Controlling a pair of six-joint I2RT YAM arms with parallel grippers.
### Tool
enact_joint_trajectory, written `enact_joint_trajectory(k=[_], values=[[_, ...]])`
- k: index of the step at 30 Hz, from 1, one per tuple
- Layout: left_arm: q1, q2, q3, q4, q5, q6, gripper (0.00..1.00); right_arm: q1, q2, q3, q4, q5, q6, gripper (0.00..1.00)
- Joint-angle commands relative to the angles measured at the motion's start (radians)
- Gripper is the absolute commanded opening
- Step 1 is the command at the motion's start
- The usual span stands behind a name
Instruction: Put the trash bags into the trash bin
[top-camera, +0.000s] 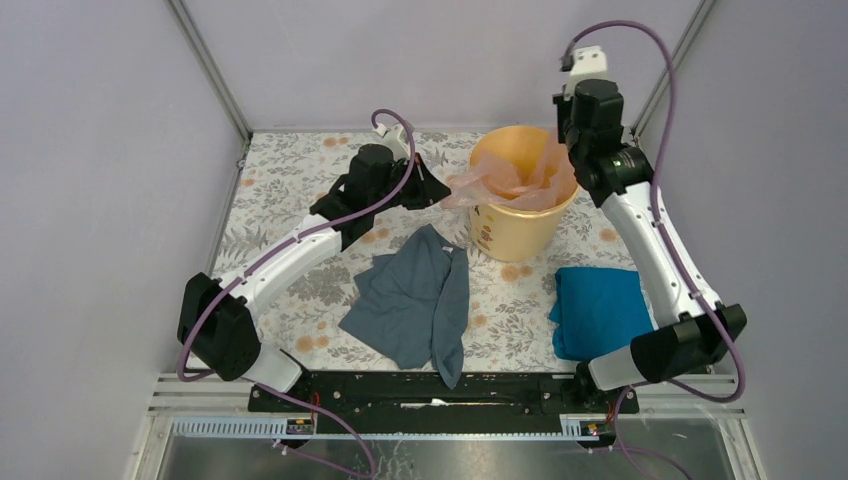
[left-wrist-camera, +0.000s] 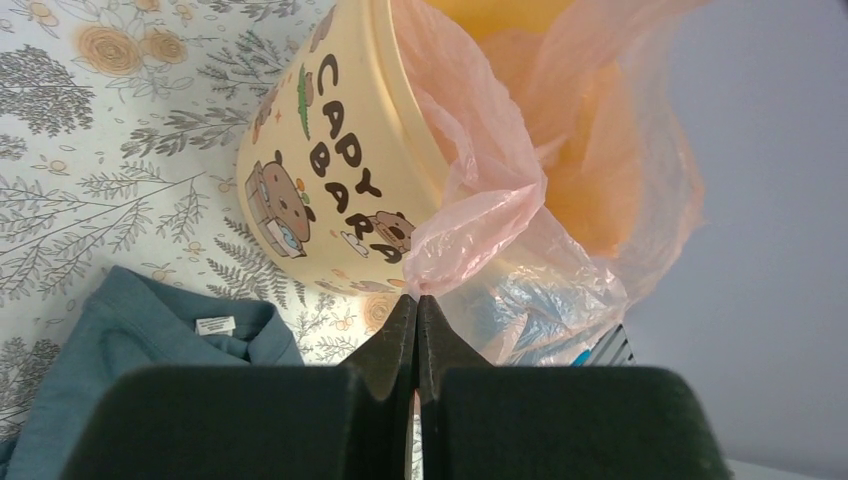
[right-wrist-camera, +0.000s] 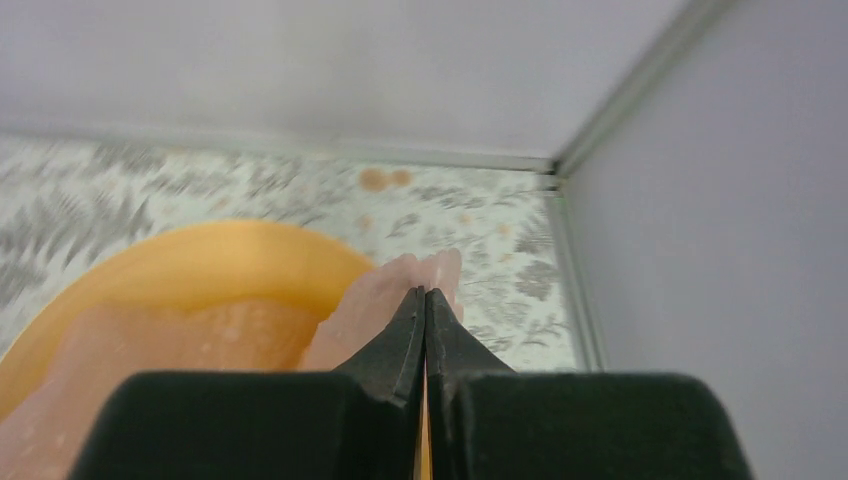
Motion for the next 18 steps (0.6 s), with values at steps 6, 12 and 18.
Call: enact_joint_trajectory(k=[6, 12, 18], values=[[0.014, -0.048, 0.056, -0.06, -0.071, 0.097, 0.0, -0.017, -0.174, -0.083, 0.166, 0.452, 0.075, 0.0], [0.039, -0.059, 0.035, -0.048, -0.016, 0.07, 0.0, -0.032, -0.246, -0.173, 0.132, 0.519, 0.103, 0.0], [0.058, -0.062, -0.029, 0.035, 0.084, -0.002, 0.0, -0.086, -0.408, -0.405, 0.093, 0.309, 0.384, 0.0]])
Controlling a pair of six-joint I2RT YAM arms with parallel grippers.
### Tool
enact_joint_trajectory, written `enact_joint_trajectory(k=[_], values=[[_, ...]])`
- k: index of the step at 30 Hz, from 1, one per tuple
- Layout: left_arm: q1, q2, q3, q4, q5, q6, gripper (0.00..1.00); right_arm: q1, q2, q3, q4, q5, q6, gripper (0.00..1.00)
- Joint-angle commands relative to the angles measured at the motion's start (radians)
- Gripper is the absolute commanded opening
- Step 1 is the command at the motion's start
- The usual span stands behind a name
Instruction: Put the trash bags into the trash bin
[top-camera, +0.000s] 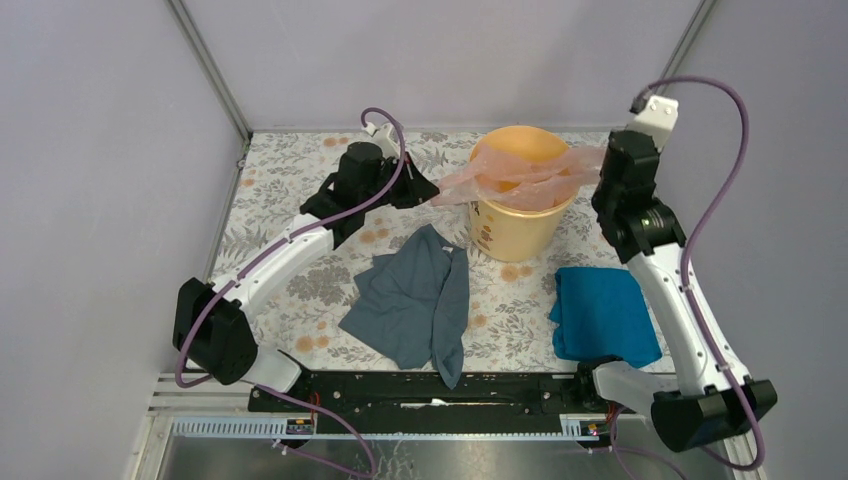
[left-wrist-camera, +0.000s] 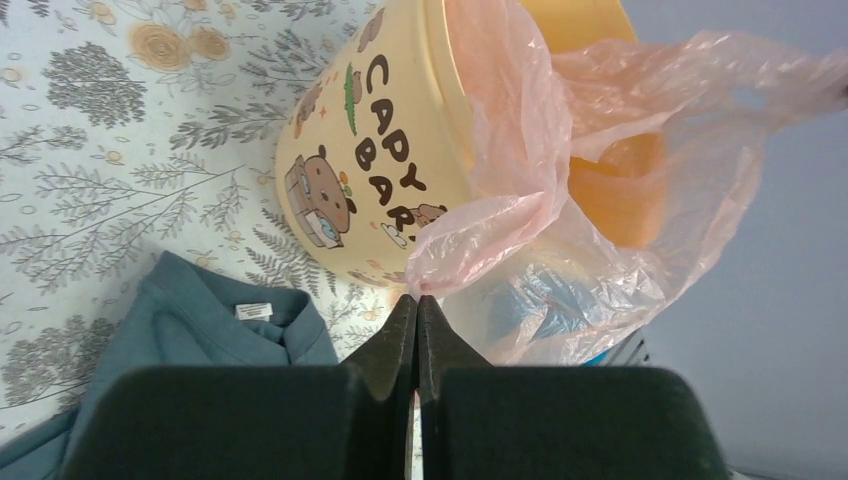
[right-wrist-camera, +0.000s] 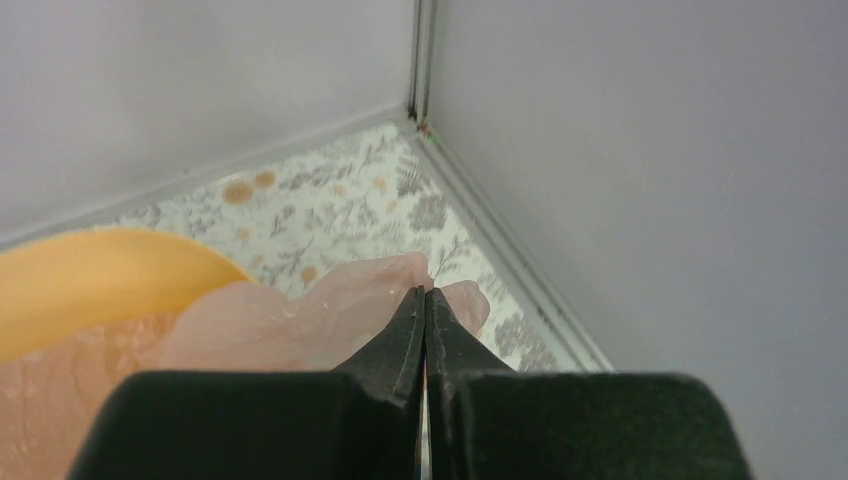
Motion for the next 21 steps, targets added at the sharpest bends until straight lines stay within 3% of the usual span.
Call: enact_joint_trajectory(k=[1, 4, 7, 10, 12, 16, 21], values=[[0.011, -0.031, -0.025, 0.104, 0.095, -0.054, 0.0, -0.039, -0.091, -0.103, -0.046, -0.151, 0.236, 0.0], [0.011, -0.018, -0.021, 0.084, 0.123, -0.056, 0.0, -0.041, -0.089, -0.063, -0.234, -0.257, 0.294, 0.0], [0.012, -0.036, -0.064, 0.09, 0.129, -0.046, 0.0, -0.04, -0.142, -0.105, -0.336, -0.227, 0.294, 0.0], [0.014, -0.051, -0.101, 0.096, 0.14, -0.047, 0.0, -0.041, -0.237, -0.197, -0.308, -0.083, 0.315, 0.0], [0.014, -0.058, -0.119, 0.102, 0.16, -0.061, 0.0, -0.04, -0.281, -0.241, -0.309, -0.006, 0.428, 0.0], [0.014, -0.078, -0.172, 0.136, 0.142, -0.069, 0.0, -0.04, -0.283, -0.315, -0.29, -0.061, 0.552, 0.0], [0.015, -0.038, -0.195, 0.116, 0.102, -0.055, 0.0, -0.041, -0.22, -0.375, -0.296, 0.075, 0.664, 0.0]])
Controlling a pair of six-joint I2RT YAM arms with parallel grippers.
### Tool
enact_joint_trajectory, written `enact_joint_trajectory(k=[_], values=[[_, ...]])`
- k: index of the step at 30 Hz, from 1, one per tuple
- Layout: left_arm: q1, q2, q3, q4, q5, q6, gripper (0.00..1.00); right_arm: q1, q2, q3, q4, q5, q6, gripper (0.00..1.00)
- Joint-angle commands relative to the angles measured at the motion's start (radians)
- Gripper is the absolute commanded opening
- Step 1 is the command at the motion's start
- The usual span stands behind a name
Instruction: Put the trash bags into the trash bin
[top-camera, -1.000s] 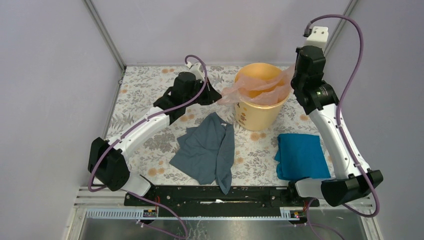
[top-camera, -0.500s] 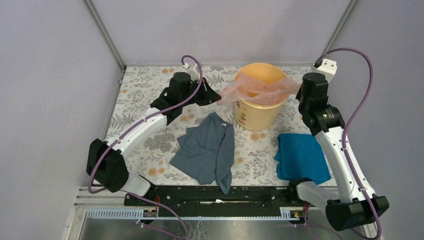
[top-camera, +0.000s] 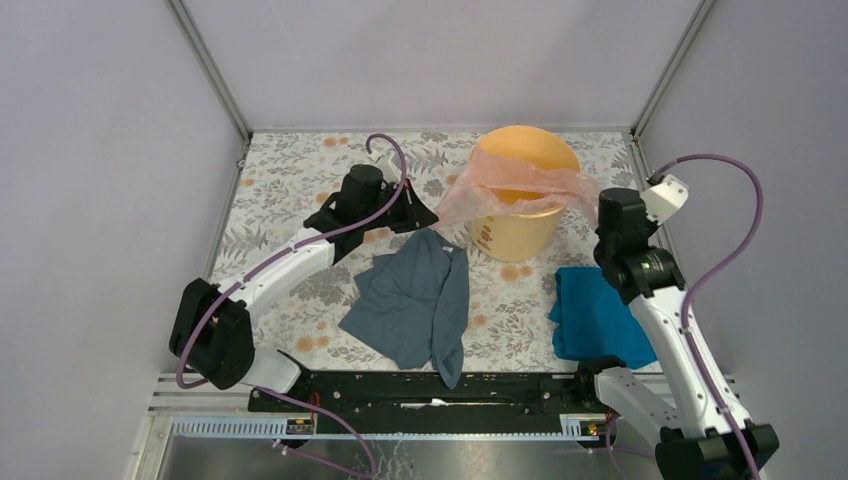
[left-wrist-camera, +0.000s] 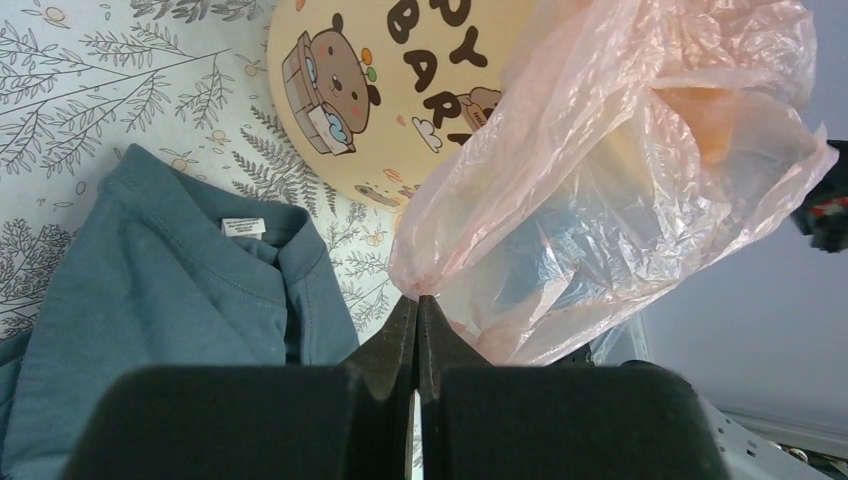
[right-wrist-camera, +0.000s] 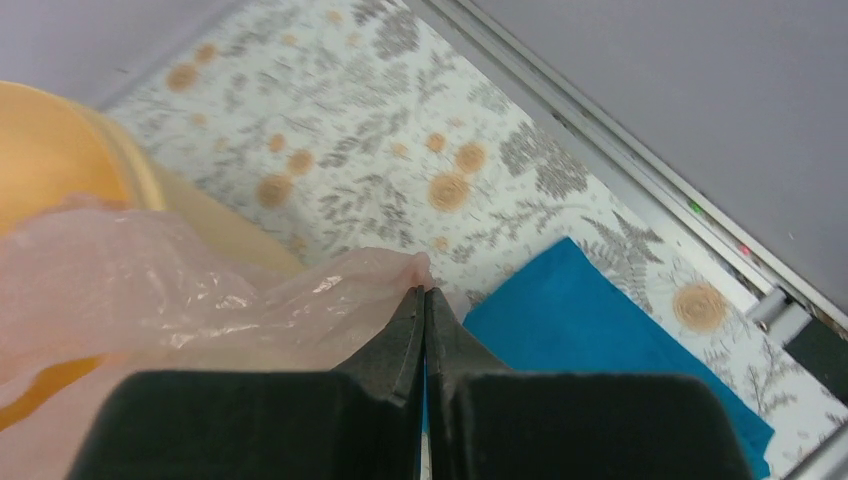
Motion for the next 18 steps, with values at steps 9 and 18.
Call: enact_joint_trajectory(k=[9, 18], values=[[0.007, 0.036, -0.057, 0.124, -0.039, -0.008, 0.0, -0.005, 0.081, -0.113, 0.057, 0.194, 0.167, 0.01], [0.011, 0.143, 0.024, 0.152, -0.252, 0.048, 0.0, -0.042, 0.264, -0.092, 0.283, 0.175, 0.016, 0.03]])
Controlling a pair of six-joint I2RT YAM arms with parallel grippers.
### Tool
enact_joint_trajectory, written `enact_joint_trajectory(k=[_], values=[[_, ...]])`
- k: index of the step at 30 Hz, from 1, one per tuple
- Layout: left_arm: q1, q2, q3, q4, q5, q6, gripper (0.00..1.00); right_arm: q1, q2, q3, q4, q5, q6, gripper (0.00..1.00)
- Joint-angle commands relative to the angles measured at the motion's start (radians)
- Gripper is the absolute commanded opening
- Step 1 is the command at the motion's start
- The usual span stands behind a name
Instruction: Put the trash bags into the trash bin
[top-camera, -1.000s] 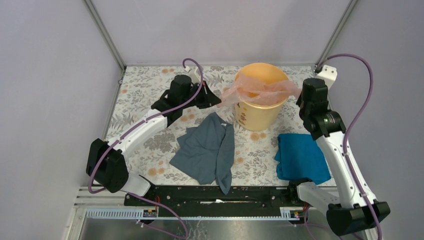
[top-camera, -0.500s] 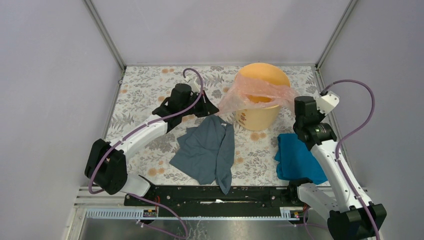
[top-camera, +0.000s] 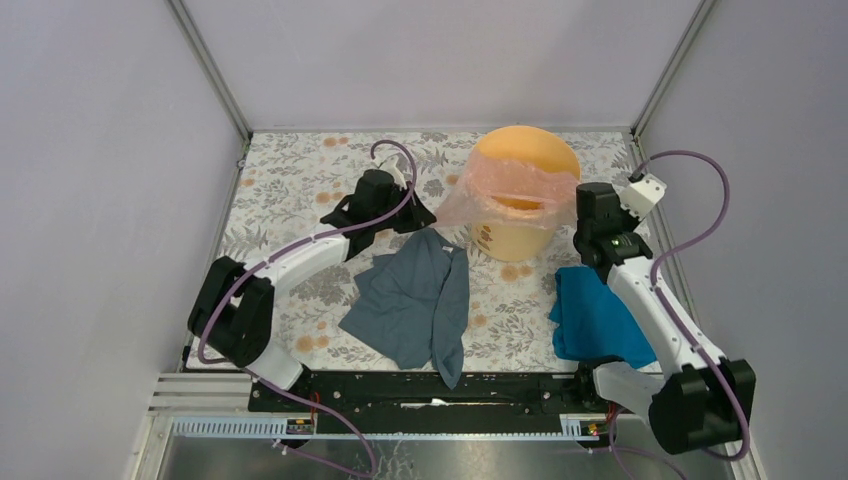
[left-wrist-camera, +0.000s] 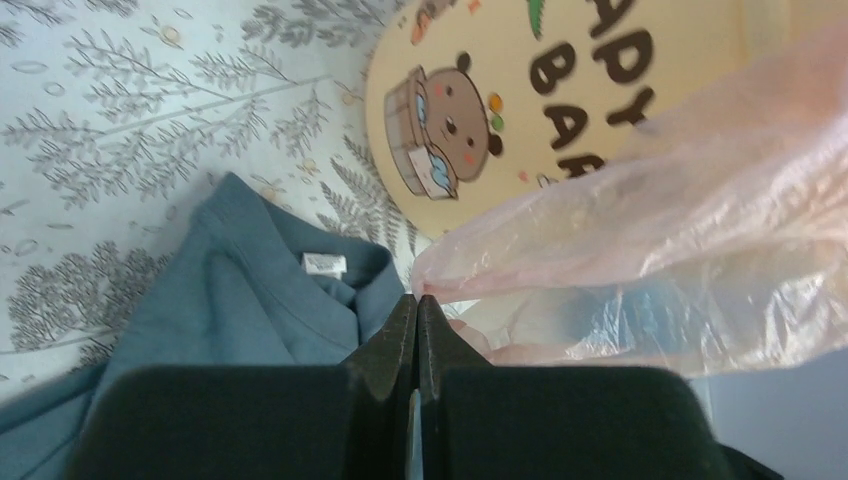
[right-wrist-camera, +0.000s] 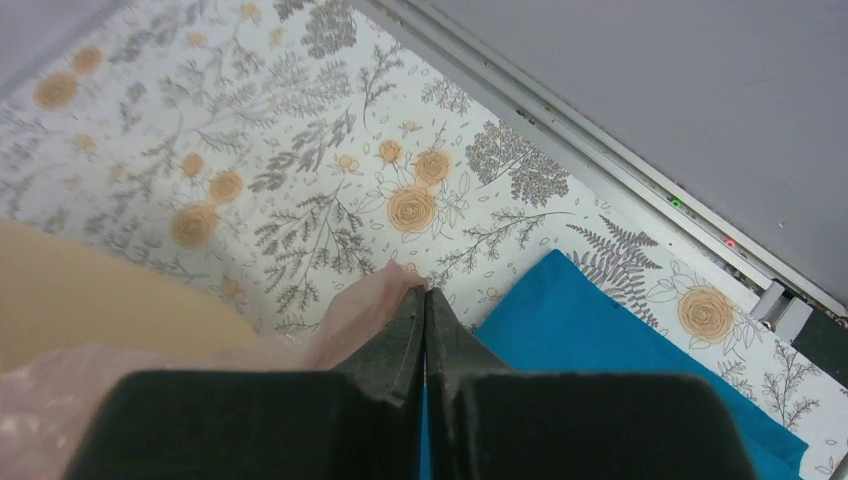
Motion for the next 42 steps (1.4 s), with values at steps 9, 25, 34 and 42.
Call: enact_joint_trajectory(k=[9, 25, 34, 42], values=[[0.02, 0.092, 0.16, 0.078, -0.149, 0.036, 0.0, -0.113, 0.038, 0.017, 0.296, -0.215, -0.327, 0.1], [0.028, -0.232, 0.137, -0.137, -0.088, 0.143, 0.72, -0.143, -0.193, 0.269, -0.124, -0.856, -0.51, 0.87], [-0.039, -0.138, 0.202, -0.09, 0.045, 0.274, 0.99, -0.139, -0.127, 0.323, -0.169, -0.904, -0.717, 0.77], [-0.037, -0.003, 0.31, -0.183, -0.006, 0.355, 0.99, -0.14, -0.032, 0.317, -0.079, -0.838, -0.807, 0.72]])
